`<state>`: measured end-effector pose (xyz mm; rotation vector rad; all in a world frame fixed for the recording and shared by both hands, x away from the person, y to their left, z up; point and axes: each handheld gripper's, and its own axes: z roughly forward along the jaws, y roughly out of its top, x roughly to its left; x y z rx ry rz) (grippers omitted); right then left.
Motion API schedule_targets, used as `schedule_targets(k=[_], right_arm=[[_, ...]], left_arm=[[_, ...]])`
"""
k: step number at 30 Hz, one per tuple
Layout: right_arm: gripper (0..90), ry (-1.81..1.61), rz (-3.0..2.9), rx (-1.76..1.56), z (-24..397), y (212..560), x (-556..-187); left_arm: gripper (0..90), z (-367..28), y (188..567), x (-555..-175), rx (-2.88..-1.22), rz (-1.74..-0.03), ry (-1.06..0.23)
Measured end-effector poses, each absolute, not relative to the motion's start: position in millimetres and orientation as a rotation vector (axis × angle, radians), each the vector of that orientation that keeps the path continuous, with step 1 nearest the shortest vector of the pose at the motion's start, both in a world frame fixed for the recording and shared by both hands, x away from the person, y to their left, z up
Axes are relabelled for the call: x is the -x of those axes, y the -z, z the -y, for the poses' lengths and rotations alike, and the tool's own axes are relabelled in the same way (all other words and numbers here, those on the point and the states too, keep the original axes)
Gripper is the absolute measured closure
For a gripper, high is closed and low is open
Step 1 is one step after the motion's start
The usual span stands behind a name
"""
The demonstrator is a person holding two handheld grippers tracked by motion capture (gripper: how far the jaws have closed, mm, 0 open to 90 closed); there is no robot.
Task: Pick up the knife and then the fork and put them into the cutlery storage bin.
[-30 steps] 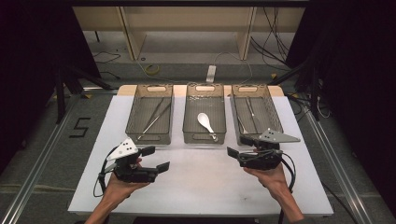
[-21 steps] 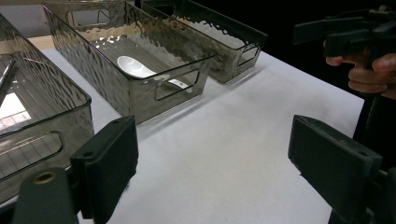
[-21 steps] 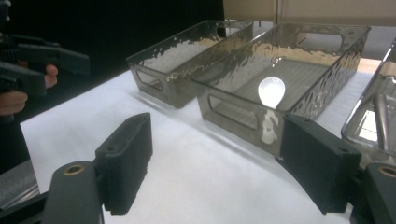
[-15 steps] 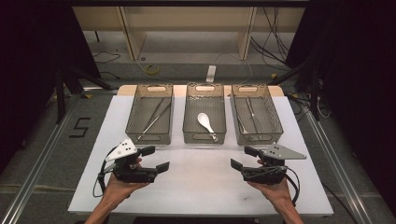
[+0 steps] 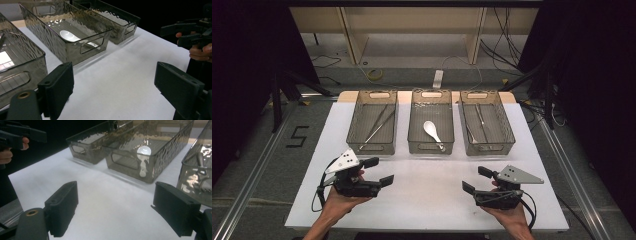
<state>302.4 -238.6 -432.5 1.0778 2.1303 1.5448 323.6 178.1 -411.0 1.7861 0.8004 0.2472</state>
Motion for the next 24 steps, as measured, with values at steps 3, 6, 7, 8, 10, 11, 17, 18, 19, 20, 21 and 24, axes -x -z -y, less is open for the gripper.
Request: schedule_targets(k=[3,6,7,8,10,11,17,18,19,20,21,24], right_arm=[[20.8,-1.531,-2.133,-1.085,240.0,434.3,-301.6],[20.5,-1.521,-2.139,-1.093,240.7,435.0,-301.6],[20.4,-1.516,-2.14,-1.092,240.6,435.1,-301.8],[20.4,-1.513,-2.139,-1.094,240.5,435.1,-301.9],[20.4,-1.515,-2.138,-1.092,240.4,435.2,-302.3],[20.4,-1.515,-2.138,-1.091,240.2,435.1,-302.3],[20.4,-1.513,-2.132,-1.086,239.9,434.5,-302.3],[20.4,-1.513,-2.13,-1.087,239.9,434.3,-302.3],[20.5,-1.514,-2.129,-1.086,240.0,434.2,-302.4],[20.5,-1.517,-2.128,-1.087,240.1,434.1,-302.4],[20.4,-1.517,-2.128,-1.09,240.2,434.1,-302.5],[20.4,-1.513,-2.129,-1.092,240.1,434.2,-302.8]], left_arm=[[15.5,-176.9,411.2,-322.4,-1.791,-0.795,-0.248],[15.5,-177.2,411.3,-321.8,-1.793,-0.795,-0.249],[15.5,-177.4,411.2,-321.9,-1.789,-0.797,-0.249],[15.5,-177.7,411.2,-322.1,-1.79,-0.798,-0.25],[15.5,-178.3,411.2,-322.4,-1.791,-0.798,-0.251],[15.5,-178.4,411.1,-322.5,-1.793,-0.796,-0.251],[15.5,-177.4,411.5,-322.5,-1.796,-0.796,-0.25],[15.5,-177.4,411.5,-322.5,-1.796,-0.797,-0.25],[15.5,-177.5,411.5,-322.5,-1.795,-0.797,-0.249],[15.5,-177.6,411.4,-322.5,-1.793,-0.797,-0.249],[15.5,-177.7,411.4,-322.6,-1.792,-0.798,-0.249],[15.5,-177.8,411.5,-322.7,-1.794,-0.798,-0.249]])
